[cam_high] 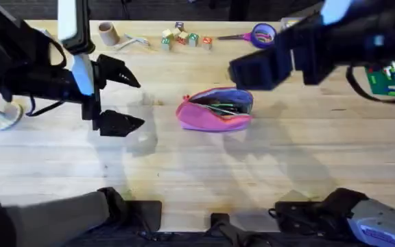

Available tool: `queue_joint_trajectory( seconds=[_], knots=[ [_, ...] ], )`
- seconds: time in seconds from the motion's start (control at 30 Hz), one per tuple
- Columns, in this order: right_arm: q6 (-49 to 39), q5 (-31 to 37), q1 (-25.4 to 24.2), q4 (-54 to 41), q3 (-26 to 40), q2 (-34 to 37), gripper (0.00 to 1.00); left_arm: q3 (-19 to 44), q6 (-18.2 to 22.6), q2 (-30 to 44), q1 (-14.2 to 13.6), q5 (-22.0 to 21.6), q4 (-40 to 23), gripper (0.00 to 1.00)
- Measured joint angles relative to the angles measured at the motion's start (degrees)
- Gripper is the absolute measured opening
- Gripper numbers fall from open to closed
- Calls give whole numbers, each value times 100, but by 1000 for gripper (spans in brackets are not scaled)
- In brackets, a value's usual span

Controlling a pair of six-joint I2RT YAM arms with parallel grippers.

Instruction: Unzip the bag, pick up the pens from the table one at a time and place them inside, then zip the bag closed.

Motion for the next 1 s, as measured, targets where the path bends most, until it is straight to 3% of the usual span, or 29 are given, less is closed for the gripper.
queue_joint_trajectory(
  seconds=[0.17, 0.33, 0.53, 1.0],
  knots=[
    [287, -43, 0, 7, 167, 384, 998, 0, 698, 516, 14, 281, -1, 993],
    [480, -88, 0, 0, 169, 565, 998, 0, 1092, 970, 14, 486, 8, 993],
    [572, -90, 0, 0, 175, 569, 998, 0, 1274, 1481, 14, 687, 53, 993],
    [774, 18, 71, 441, 195, 977, 998, 0, 1314, 1515, 14, 705, 67, 993]
  ],
)
